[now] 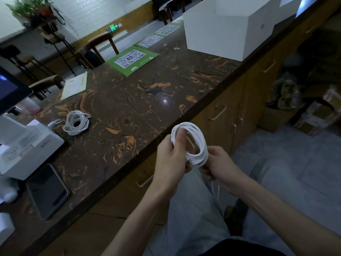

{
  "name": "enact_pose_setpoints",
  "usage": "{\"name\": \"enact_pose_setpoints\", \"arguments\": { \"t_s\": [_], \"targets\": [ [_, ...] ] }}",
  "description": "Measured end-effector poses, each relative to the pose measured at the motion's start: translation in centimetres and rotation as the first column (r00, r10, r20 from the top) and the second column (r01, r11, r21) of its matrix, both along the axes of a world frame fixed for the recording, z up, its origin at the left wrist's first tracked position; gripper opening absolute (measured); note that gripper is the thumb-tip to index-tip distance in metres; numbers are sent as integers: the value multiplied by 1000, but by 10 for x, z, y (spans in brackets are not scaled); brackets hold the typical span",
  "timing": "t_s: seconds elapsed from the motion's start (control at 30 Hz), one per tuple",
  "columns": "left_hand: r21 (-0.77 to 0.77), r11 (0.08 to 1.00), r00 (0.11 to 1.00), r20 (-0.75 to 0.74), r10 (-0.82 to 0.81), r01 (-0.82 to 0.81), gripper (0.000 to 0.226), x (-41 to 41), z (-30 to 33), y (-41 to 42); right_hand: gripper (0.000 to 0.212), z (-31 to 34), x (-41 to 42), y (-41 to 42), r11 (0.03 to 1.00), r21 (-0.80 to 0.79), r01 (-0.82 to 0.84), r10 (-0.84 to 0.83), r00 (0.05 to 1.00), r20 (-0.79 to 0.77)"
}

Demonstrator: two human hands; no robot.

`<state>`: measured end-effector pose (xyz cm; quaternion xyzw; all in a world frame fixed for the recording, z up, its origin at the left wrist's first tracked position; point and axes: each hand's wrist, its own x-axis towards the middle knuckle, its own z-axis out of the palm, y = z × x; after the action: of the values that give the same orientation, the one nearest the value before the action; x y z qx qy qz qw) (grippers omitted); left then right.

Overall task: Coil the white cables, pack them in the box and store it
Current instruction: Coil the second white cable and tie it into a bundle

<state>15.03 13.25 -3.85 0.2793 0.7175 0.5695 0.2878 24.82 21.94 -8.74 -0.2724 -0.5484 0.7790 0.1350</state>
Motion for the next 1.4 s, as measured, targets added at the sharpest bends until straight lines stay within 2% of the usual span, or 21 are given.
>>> {"name": "enact_pose_setpoints", "arguments": {
  "t_s": [0.1, 0.17, 0.23, 0.3, 0.37, 0.4, 0.43, 0.5, 0.57, 0.6, 0.63, 0.67, 0.73, 0.87, 1.03, 1.13, 1.2, 1.3, 1.33, 1.4],
  "targets": [
    [-133, 976, 937, -326, 123, -174, 38, -12, -5, 3, 43, 4, -1, -4, 968, 220, -120, 79, 979, 187],
    [-141, 960, 877, -454, 155, -242, 33, -21, -3, 2, 41, 9, 4, -4, 870, 389, -304, 191, 934, 303],
    [-156, 970, 842, -534, 76, -186, 30, -32, -2, -1, 36, 16, 8, -7, 700, 535, -473, 276, 870, 408],
    [-288, 956, 772, -620, -141, -58, 25, -38, -3, -3, 32, 31, 12, -6, 560, 640, -526, 300, 849, 436],
    [-417, 902, 702, -611, -367, 109, 20, -38, -5, -8, 36, 48, 12, 1, 478, 735, -480, 278, 877, 393],
    [-430, 880, 706, -559, -436, 203, 15, -35, -6, -10, 42, 54, 12, 7, 448, 786, -427, 258, 903, 343],
    [-410, 865, 727, -493, -478, 291, 10, -32, -5, -12, 48, 58, 12, 14, 427, 829, -360, 241, 929, 280],
    [-379, 829, 741, -391, -546, 411, 15, -28, -3, -15, 56, 62, 11, 22, 372, 897, -237, 225, 961, 160],
    [-384, 749, 688, -312, -655, 540, 16, -23, 1, -14, 55, 62, 8, 22, 320, 928, -189, 239, 964, 114],
    [-370, 705, 647, -288, -706, 605, 13, -21, 4, -13, 53, 61, 6, 22, 319, 930, -183, 254, 962, 102],
    [-341, 673, 618, -269, -739, 656, 15, -18, 5, -14, 52, 59, 4, 22, 357, 917, -178, 269, 960, 81],
    [-305, 659, 611, -248, -752, 688, 19, -15, 7, -15, 51, 57, 2, 25, 436, 883, -174, 286, 957, 47],
    [-249, 668, 635, -208, -744, 701, 18, -12, 8, -18, 53, 49, 0, 31, 574, 804, -158, 295, 955, -22],
    [-140, 655, 647, -102, -756, 743, 16, -14, 4, -24, 55, 26, -1, 37, 720, 680, -141, 259, 963, -74],
    [-82, 812, 806, -105, -583, 578, 19, -16, -6, -24, 51, -20, -4, 21, 927, 372, -37, 58, 997, -45],
    [-117, 944, 933, -158, -324, 308, 16, -17, -17, -16, 54, -41, -4, 6, 891, 448, -67, 8, 991, 132],
    [-163, 983, 960, -254, -122, 82, 9, -19, -23, -12, 58, -42, -2, -7, 892, 420, -167, 64, 967, 248],
    [-204, 975, 900, -435, -8, -90, 5, -28, -26, -9, 61, -33, 3, -25, 799, 466, -380, 208, 902, 379],
    [-244, 965, 860, -509, -39, -100, 7, -30, -27, -9, 58, -29, 5, -26, 723, 526, -448, 242, 877, 414],
    [-359, 929, 746, -643, -174, -92, 7, -29, -32, -11, 51, -14, 7, -25, 499, 679, -539, 260, 840, 476]
  ]
}}
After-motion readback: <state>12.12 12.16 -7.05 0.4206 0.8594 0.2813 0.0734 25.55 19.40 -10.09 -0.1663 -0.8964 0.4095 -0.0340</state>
